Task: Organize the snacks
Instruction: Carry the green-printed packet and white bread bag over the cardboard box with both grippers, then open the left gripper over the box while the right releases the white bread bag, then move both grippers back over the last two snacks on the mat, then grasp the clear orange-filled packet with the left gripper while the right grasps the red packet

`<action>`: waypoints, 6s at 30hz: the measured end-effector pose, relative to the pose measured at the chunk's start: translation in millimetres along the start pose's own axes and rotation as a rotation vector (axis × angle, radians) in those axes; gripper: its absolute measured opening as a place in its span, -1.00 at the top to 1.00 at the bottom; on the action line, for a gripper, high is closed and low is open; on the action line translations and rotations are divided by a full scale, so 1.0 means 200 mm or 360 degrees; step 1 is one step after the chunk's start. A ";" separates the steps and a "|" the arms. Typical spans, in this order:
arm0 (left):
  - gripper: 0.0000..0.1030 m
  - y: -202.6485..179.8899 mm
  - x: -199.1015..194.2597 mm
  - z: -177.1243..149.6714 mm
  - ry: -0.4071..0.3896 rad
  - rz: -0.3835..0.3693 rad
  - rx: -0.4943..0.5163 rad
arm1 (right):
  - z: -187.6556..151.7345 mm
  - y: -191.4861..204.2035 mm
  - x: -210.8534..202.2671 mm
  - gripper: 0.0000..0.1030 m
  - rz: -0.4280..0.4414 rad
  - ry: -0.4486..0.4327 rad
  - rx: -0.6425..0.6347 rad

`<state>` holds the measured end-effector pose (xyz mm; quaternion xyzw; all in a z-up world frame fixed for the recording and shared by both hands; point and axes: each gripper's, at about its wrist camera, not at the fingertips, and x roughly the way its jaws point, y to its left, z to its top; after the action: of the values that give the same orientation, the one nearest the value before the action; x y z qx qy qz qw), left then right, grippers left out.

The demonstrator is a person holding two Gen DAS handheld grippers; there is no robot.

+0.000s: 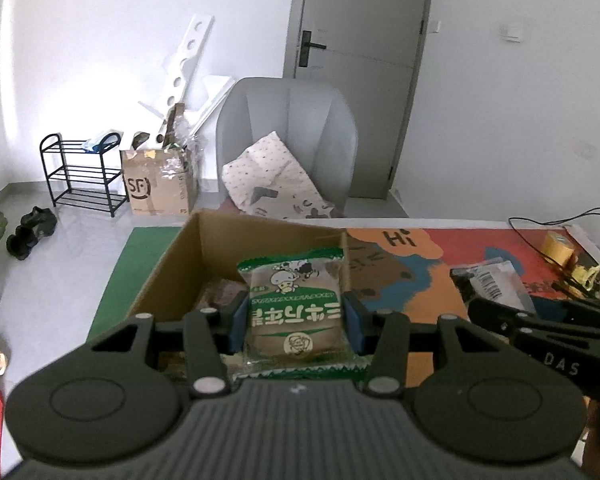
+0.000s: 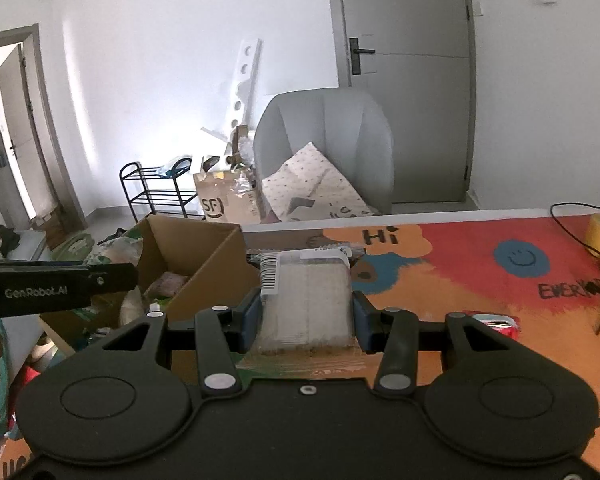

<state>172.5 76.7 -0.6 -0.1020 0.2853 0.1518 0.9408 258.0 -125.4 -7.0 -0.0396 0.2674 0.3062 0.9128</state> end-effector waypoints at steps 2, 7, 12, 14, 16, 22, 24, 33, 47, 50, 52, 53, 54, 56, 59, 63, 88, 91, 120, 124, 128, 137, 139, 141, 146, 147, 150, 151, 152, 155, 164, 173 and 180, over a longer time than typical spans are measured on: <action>0.07 0.03 0.02 0.00 0.0008 0.0008 -0.0014 | 0.01 0.02 0.01 0.13 0.0008 0.0004 -0.0008; 0.07 0.10 0.05 0.02 0.0013 0.0029 -0.0048 | 0.03 0.07 0.06 0.13 0.0022 0.0009 -0.0030; 0.07 0.16 0.09 0.04 0.0009 0.0036 -0.0073 | 0.05 0.11 0.10 0.13 0.0033 0.0011 -0.0050; 0.07 0.17 0.10 0.05 0.0000 0.0046 -0.0085 | 0.06 0.12 0.12 0.13 0.0036 0.0010 -0.0056; 0.07 0.19 0.12 0.06 0.0002 0.0054 -0.0093 | 0.07 0.14 0.14 0.13 0.0040 0.0010 -0.0057; 0.01 0.22 0.13 0.06 0.0013 0.0056 -0.0122 | 0.11 0.20 0.20 0.13 0.0073 0.0017 -0.0078; -0.02 0.23 0.12 0.06 0.0016 0.0055 -0.0126 | 0.12 0.22 0.21 0.13 0.0086 0.0017 -0.0087; -0.26 0.31 0.06 0.06 0.0006 0.0076 -0.0164 | 0.16 0.35 0.28 0.13 0.0165 0.0021 -0.0131; -0.53 0.40 0.00 0.06 -0.0013 0.0121 -0.0233 | 0.24 0.37 0.34 -0.11 0.0388 -0.0048 -0.0019; -0.60 0.39 0.00 0.06 -0.0008 0.0118 -0.0232 | 0.23 0.34 0.32 -0.26 0.0366 -0.0047 -0.0026; -0.64 0.39 0.00 0.06 -0.0008 0.0115 -0.0240 | 0.21 0.32 0.29 -0.36 0.0322 -0.0050 -0.0039; -0.65 0.38 0.01 0.06 -0.0008 0.0115 -0.0240 | 0.20 0.30 0.27 -0.38 0.0311 -0.0047 -0.0036; -0.65 0.37 0.01 0.06 -0.0006 0.0114 -0.0240 | 0.19 0.29 0.26 -0.45 0.0302 -0.0041 -0.0032; -0.65 0.35 0.01 0.06 0.0003 0.0108 -0.0239 | 0.17 0.26 0.23 -0.54 0.0276 -0.0040 -0.0035; -0.65 0.30 0.00 0.06 0.0010 0.0084 -0.0225 | 0.14 0.22 0.19 -0.63 0.0239 -0.0035 -0.0049; -0.88 0.23 -0.01 0.06 -0.0007 0.0046 -0.0207 | 0.11 0.16 0.14 -0.78 0.0192 -0.0024 -0.0030; -1.00 -0.34 0.03 -0.02 0.0041 -0.0157 -0.0030 | -0.07 -0.45 -0.16 -1.00 -0.0139 -0.0059 0.0202; -1.00 -0.40 0.04 -0.03 0.0062 -0.0201 -0.0032 | -0.09 -0.50 -0.18 -1.00 -0.0160 -0.0057 0.0215; -0.88 -0.73 0.34 -0.12 0.0147 -0.0394 0.0047 | -0.29 -0.95 -0.15 -0.74 -0.0333 -0.0012 0.0431; -0.80 -0.79 0.41 -0.13 0.0171 -0.0426 0.0072 | -0.30 -0.99 -0.10 -0.63 -0.0307 0.0018 0.0455; -0.79 -0.85 0.49 -0.14 0.0191 -0.0447 0.0095 | -0.29 -1.01 -0.04 -0.60 -0.0276 0.0032 0.0459; -0.67 -0.95 0.67 -0.18 0.0243 -0.0473 0.0121 | -0.28 -1.07 0.05 -0.60 -0.0255 0.0056 0.0483; -0.66 -0.98 0.70 -0.18 0.0256 -0.0476 0.0140 | -0.28 -1.08 0.07 -0.60 -0.0256 0.0061 0.0491; -0.62 -1.00 0.74 -0.19 0.0281 -0.0478 0.0146 | -0.28 -1.09 0.08 -0.59 -0.0260 0.0063 0.0499; -0.48 -1.04 0.83 -0.23 0.0327 -0.0473 0.0168 | -0.28 -1.12 0.12 -0.59 -0.0261 0.0067 0.0521; -0.45 -1.05 0.83 -0.23 0.0311 -0.0462 0.0184 | -0.28 -1.13 0.12 -0.59 -0.0261 0.0069 0.0524; -0.27 -1.07 0.84 -0.23 0.0298 -0.0437 0.0218 | -0.27 -1.12 0.15 -0.60 -0.0254 0.0075 0.0526; -0.18 -1.07 0.84 -0.23 0.0292 -0.0419 0.0236 | -0.27 -1.12 0.16 -0.60 -0.0247 0.0076 0.0525; -0.08 -1.06 0.84 -0.23 0.0278 -0.0406 0.0241 | -0.26 -1.11 0.17 -0.60 -0.0242 0.0077 0.0525; 0.02 -1.02 0.83 -0.23 0.0272 -0.0418 0.0215 | -0.24 -1.09 0.21 -0.60 -0.0219 0.0077 0.0528; 0.05 -0.87 0.81 -0.19 0.0250 -0.0337 0.0148 | -0.18 -0.97 0.33 -0.61 -0.0177 0.0112 0.0455; 0.05 -0.76 0.80 -0.15 0.0225 -0.0287 0.0066 | -0.16 -0.89 0.43 -0.85 -0.0186 0.0146 0.0390; 0.05 -0.71 0.83 -0.18 0.0250 -0.0279 0.0032 | -0.18 -0.85 0.52 -0.90 -0.0278 0.0229 0.0338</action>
<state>334.4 -28.9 -107.9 -0.1286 0.3495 0.0577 0.9263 410.3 -214.8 -106.8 0.0122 0.3586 0.1921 0.9134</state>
